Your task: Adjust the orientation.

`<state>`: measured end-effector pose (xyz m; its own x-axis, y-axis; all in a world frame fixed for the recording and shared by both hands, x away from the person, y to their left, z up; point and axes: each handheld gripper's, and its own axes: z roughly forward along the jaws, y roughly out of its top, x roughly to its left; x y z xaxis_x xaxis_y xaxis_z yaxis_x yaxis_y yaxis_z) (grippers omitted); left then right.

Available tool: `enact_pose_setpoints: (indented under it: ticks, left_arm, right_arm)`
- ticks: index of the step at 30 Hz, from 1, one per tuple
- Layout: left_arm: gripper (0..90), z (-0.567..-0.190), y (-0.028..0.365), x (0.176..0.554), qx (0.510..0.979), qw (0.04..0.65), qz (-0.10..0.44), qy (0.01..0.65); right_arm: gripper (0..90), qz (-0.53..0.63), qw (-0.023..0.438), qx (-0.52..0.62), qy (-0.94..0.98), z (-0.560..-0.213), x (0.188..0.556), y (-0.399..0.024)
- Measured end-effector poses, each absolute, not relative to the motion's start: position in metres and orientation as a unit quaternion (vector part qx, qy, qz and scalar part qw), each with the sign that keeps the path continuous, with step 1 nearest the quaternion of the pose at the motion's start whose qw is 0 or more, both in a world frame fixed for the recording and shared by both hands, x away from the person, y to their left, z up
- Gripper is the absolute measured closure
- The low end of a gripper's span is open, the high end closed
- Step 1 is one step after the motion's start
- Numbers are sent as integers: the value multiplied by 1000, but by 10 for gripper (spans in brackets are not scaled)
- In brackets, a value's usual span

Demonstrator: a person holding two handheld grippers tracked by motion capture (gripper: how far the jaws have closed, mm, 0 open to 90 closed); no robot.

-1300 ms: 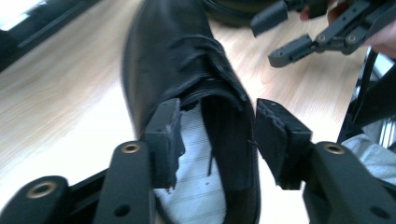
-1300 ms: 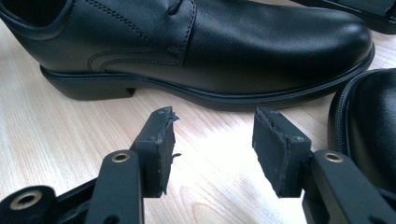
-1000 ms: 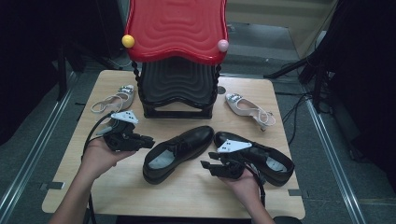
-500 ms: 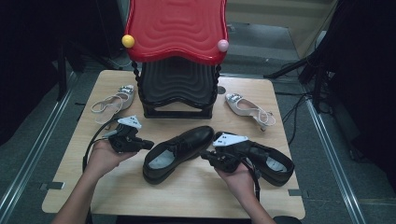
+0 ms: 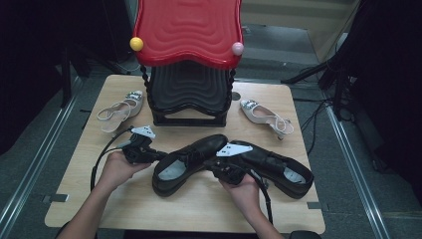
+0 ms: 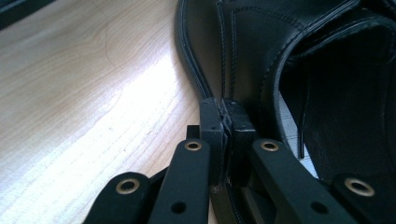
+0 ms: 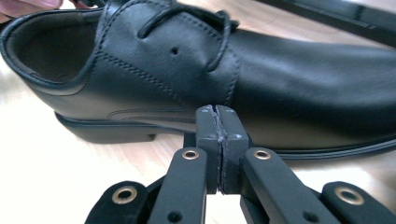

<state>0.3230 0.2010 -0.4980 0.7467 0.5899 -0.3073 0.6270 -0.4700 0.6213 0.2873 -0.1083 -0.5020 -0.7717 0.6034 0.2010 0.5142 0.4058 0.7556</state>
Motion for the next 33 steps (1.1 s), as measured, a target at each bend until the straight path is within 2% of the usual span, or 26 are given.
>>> enact_pose_setpoints:
  ticks: [12, 33]
  left_arm:
    - [897, -502, 199, 322, 851, 382, -38, 359]
    - [899, -507, 172, 308, 836, 397, -55, 374]
  right_arm:
    - [895, 430, 46, 333, 838, -505, 290, -107]
    - [887, 417, 54, 370, 829, -501, 302, -123]
